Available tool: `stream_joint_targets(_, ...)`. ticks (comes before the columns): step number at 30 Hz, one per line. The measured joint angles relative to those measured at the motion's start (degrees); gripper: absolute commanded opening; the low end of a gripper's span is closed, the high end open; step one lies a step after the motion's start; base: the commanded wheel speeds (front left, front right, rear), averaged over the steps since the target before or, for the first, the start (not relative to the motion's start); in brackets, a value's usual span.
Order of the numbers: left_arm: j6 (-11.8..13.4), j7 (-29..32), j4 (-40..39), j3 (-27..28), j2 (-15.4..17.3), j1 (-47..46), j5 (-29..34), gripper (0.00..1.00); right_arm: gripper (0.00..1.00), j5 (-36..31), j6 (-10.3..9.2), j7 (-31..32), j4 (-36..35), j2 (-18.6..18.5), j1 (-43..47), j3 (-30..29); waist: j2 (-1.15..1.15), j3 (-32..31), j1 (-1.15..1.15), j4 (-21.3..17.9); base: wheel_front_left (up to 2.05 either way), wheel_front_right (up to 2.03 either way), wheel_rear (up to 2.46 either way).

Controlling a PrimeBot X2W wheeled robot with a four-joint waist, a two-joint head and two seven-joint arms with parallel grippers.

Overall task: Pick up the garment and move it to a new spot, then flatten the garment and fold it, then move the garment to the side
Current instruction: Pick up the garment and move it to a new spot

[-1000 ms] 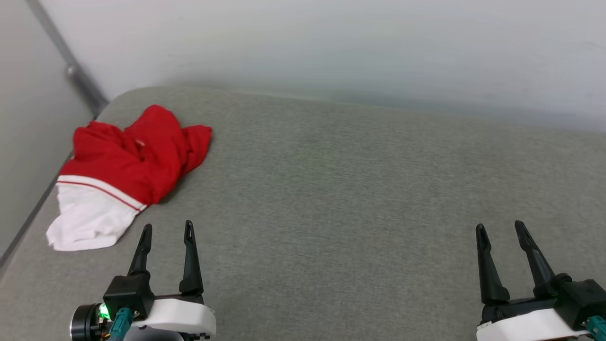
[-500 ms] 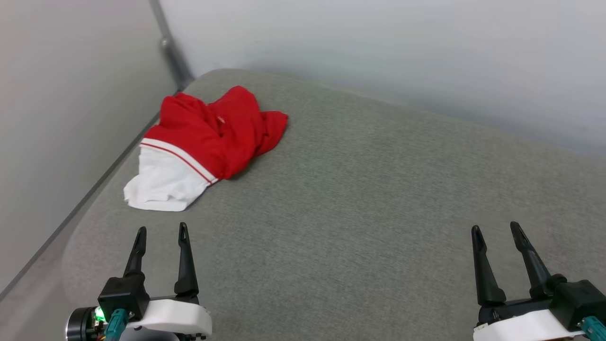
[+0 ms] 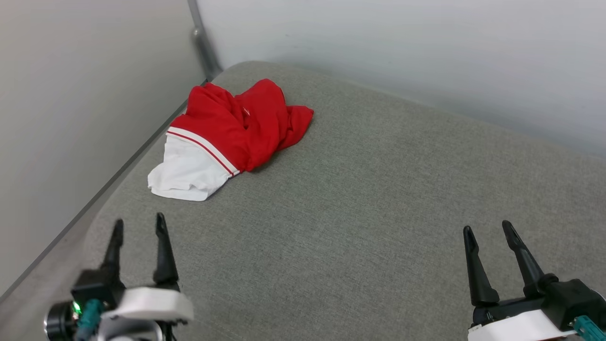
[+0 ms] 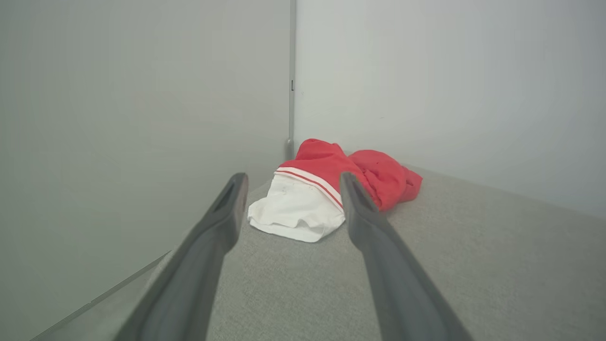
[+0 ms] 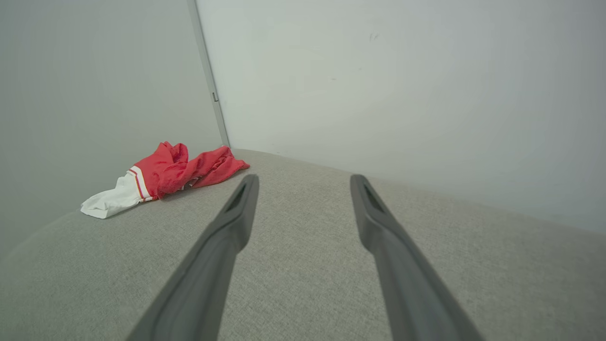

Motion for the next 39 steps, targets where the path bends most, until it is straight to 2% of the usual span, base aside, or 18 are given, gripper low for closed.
stream_joint_targets(5,-4.56,0.0,0.57,5.12,1.03,-8.42,0.01,1.0,1.0,-2.23,0.0,0.0,-0.91,0.0,-1.06,-0.05,0.0,2.4,0.0,-1.27,0.0,0.0,0.0)
stream_joint_targets(12,-7.68,0.0,4.54,11.78,4.19,-24.98,-0.94,1.0,1.0,-6.83,0.0,0.0,-3.81,0.02,-4.79,-1.13,0.0,8.95,0.0,-3.59,0.0,0.0,0.0)
stream_joint_targets(18,-10.05,-0.01,11.56,13.0,9.06,-37.1,-3.1,1.0,1.0,-10.07,0.0,0.0,-6.15,0.02,-7.6,-1.98,0.0,15.57,0.01,-5.69,0.0,0.0,0.0)
stream_joint_targets(22,-10.61,1.54,19.75,10.62,13.56,-43.97,-6.23,1.0,1.0,-11.78,0.0,0.0,-7.91,0.02,-8.85,-2.54,0.0,19.52,0.01,-7.08,0.0,0.0,0.0)
stream_joint_targets(26,-10.79,10.69,25.39,3.68,19.56,-49.42,-10.68,1.0,1.0,-12.46,0.0,0.0,-9.5,-0.44,-10.01,-2.79,0.0,22.86,0.01,-8.36,0.0,0.0,0.0)
stream_joint_targets(31,-10.84,23.49,28.83,-5.2,25.51,-52.87,-20.14,1.0,1.0,-12.76,0.0,0.0,-11.35,-1.47,-11.05,-2.88,0.0,26.45,0.02,-9.61,0.0,0.0,0.0)
stream_joint_targets(35,-10.85,35.51,30.32,-11.38,28.92,-53.73,-28.8,1.0,1.0,-13.11,0.0,0.0,-12.59,-2.15,-11.67,-2.71,0.0,28.93,0.01,-10.4,0.0,0.0,0.0)
stream_joint_targets(39,-10.84,45.86,31.22,-15.06,31.84,-54.19,-37.15,1.0,1.0,-13.44,0.0,0.0,-13.67,-2.82,-12.67,-2.55,0.0,31.33,0.01,-11.06,0.0,0.0,0.0)
